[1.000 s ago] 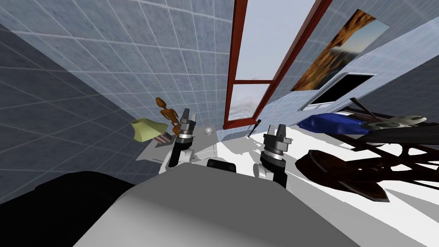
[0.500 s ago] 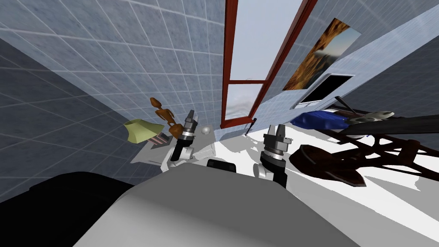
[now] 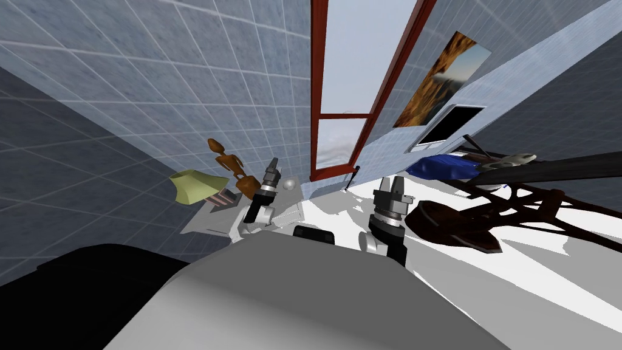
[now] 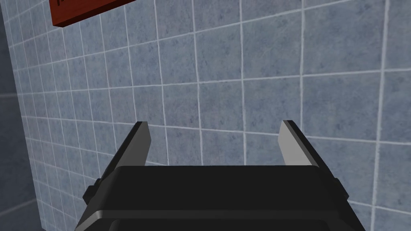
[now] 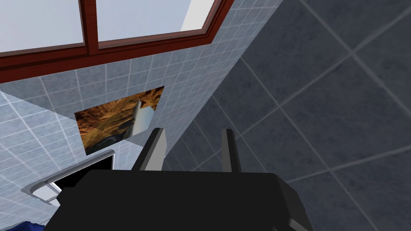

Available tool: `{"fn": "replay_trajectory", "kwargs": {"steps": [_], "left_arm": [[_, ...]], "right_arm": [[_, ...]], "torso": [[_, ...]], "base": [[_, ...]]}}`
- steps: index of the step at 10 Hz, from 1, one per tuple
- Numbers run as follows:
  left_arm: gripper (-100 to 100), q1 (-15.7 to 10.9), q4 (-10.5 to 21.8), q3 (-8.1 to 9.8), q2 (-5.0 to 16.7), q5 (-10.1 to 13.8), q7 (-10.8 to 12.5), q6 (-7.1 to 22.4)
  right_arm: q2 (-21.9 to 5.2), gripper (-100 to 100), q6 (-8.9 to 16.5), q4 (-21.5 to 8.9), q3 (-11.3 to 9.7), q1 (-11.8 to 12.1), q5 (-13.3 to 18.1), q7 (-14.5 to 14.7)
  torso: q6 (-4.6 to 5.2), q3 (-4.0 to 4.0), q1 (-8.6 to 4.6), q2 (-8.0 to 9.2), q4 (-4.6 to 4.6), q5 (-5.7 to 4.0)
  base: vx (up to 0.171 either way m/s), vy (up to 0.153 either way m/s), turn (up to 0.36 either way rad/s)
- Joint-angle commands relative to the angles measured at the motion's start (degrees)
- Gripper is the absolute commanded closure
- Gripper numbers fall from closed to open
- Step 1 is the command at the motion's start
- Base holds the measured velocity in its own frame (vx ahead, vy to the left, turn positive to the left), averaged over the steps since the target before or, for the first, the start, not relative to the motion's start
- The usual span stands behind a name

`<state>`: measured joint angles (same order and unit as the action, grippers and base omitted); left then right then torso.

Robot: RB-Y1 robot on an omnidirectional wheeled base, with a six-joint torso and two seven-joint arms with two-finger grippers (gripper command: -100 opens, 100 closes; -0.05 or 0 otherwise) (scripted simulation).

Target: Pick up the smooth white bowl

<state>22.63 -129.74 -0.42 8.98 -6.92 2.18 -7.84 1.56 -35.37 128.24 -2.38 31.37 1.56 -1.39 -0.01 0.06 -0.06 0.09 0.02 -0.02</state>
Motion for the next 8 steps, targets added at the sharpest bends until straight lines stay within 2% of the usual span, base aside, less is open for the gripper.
{"fn": "replay_trajectory", "kwargs": {"steps": [1,2,3,4,5,6,7,8], "left_arm": [[-100,-1.68,1.45,0.59,0.5,0.15,0.28,2.86],[-100,-1.68,1.45,0.59,0.5,0.15,0.28,3.48],[-100,-2.84,2.7,1.06,0.81,0.29,0.48,5.74],[-100,-2.84,2.7,1.06,0.81,0.29,0.48,6.25],[-100,-4.04,4.02,1.57,1.04,0.47,0.67,8.56],[-100,-4.04,4.02,1.57,1.04,0.47,0.67,9.12],[-100,-5.29,5.4,2.11,1.21,0.69,0.85,11.07],[-100,-5.29,5.4,2.11,1.21,0.69,0.85,12.08]], "right_arm": [[0.0,0,0.0,0.0,0.0,0.0,0.0,0.0],[0.0,0,0.0,0.0,0.0,0.0,0.0,0.0],[0.0,0,0.0,0.0,0.0,0.0,0.0,0.0],[0.0,0,0.0,0.0,0.0,0.0,0.0,0.0],[0.0,0,0.0,0.0,0.0,0.0,0.0,0.0],[0.0,0,0.0,0.0,0.0,0.0,0.0,0.0],[0.0,0,0.0,0.0,0.0,0.0,0.0,0.0],[0.0,0,0.0,0.0,0.0,0.0,0.0,0.0]], "torso": [[0.0,0.0,0.0,0.0,0.0,0.0],[0.01,-0.01,-0.05,-0.01,-0.01,-0.01],[0.0,-0.02,-0.03,-0.02,-0.01,-0.01],[0.01,-0.02,-0.03,-0.03,-0.01,-0.01],[-0.01,-0.02,-0.02,-0.03,-0.01,0.0],[0.01,-0.02,-0.03,-0.03,-0.01,0.0],[-0.01,-0.02,-0.03,-0.03,-0.01,-0.01],[0.0,-0.02,-0.03,-0.03,-0.01,-0.01]], "base": [[-0.02,-0.035,-0.089],[-0.017,-0.027,-0.037],[-0.019,-0.03,-0.085],[-0.015,-0.024,-0.042],[-0.018,-0.031,-0.089],[-0.018,-0.028,-0.036],[-0.018,-0.029,-0.06],[-0.017,-0.02,-0.052]]}}
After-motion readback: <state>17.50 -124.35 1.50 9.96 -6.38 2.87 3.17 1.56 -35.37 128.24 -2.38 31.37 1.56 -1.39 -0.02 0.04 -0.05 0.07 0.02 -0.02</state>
